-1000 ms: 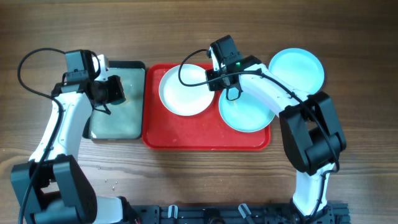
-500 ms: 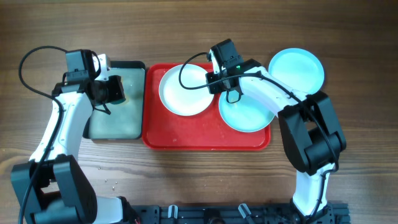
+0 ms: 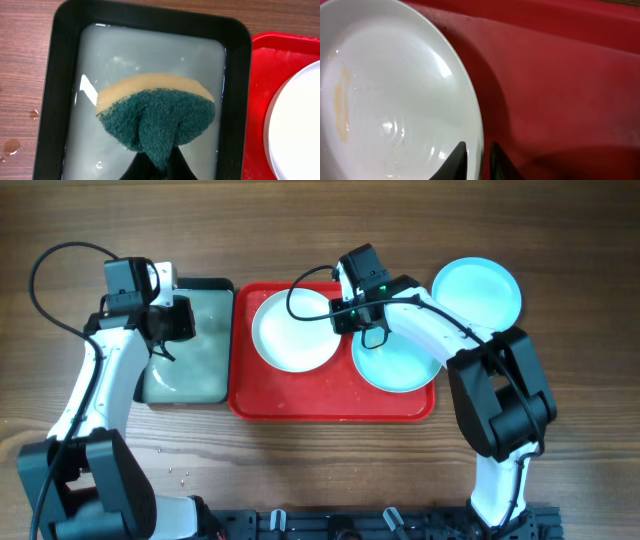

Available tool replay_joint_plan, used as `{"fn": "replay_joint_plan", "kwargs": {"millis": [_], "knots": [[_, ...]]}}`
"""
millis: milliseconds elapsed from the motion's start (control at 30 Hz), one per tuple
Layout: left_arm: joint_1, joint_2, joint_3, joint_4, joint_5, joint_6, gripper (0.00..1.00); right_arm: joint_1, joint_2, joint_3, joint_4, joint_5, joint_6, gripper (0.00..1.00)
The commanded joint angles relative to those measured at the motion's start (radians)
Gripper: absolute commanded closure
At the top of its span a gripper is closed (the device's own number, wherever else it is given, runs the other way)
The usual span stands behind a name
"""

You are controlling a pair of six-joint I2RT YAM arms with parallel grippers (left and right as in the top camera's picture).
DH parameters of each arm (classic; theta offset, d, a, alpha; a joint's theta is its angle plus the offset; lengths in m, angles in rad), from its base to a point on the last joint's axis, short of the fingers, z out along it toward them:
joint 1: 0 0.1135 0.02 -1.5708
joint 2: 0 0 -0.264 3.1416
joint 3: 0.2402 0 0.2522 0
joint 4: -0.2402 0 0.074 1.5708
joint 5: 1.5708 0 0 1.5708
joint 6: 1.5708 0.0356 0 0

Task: Clean dirty plates on tray and stack at the side
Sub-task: 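Lift the green sponge from the water tray with left gripper toward the plate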

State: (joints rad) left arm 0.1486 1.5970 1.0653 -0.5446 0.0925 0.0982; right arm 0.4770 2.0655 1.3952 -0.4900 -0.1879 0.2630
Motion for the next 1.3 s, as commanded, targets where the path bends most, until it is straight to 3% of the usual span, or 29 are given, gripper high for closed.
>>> {"fn": "replay_joint_plan", "kwargs": {"millis": [0,233,333,567,667,800,833,933,1167,1267], "knots": [[-0.022,0.002,0.015,0.006,-0.016,0.029,0.96,0.002,0.013,-0.014,0.037,0.016,0.002,0.8],[-0.029,0.002,0.015,0.001,-0.016,0.029,0.96,0.003,0.022,-0.016,0.043,0.029,0.009,0.81],[-0.029,0.002,0.015,0.002,-0.016,0.029,0.96,0.003,0.024,-0.016,0.025,0.029,0.034,0.96],[-0.039,0.002,0.015,0.015,-0.012,0.029,0.96,0.003,0.023,-0.016,-0.068,-0.001,0.133,0.95],[-0.047,0.002,0.015,0.037,-0.012,0.03,0.96,0.002,0.023,-0.016,-0.036,-0.001,0.129,0.8],[-0.047,0.002,0.015,0.031,-0.011,0.029,0.96,0.001,0.023,-0.016,-0.008,-0.001,0.129,0.8],[-0.047,0.002,0.019,0.028,-0.011,0.029,0.96,0.001,0.023,-0.016,-0.003,-0.001,0.129,0.85],[-0.048,0.002,0.069,-0.006,-0.008,0.03,0.96,0.001,0.023,-0.016,0.006,-0.001,0.129,0.95],[-0.075,0.006,0.383,-0.274,-0.037,0.071,0.96,0.001,0.023,-0.016,0.006,-0.001,0.129,0.96],[-0.121,0.014,0.414,-0.336,-0.027,0.082,0.96,0.002,0.023,-0.016,0.006,-0.001,0.129,0.96]]}}
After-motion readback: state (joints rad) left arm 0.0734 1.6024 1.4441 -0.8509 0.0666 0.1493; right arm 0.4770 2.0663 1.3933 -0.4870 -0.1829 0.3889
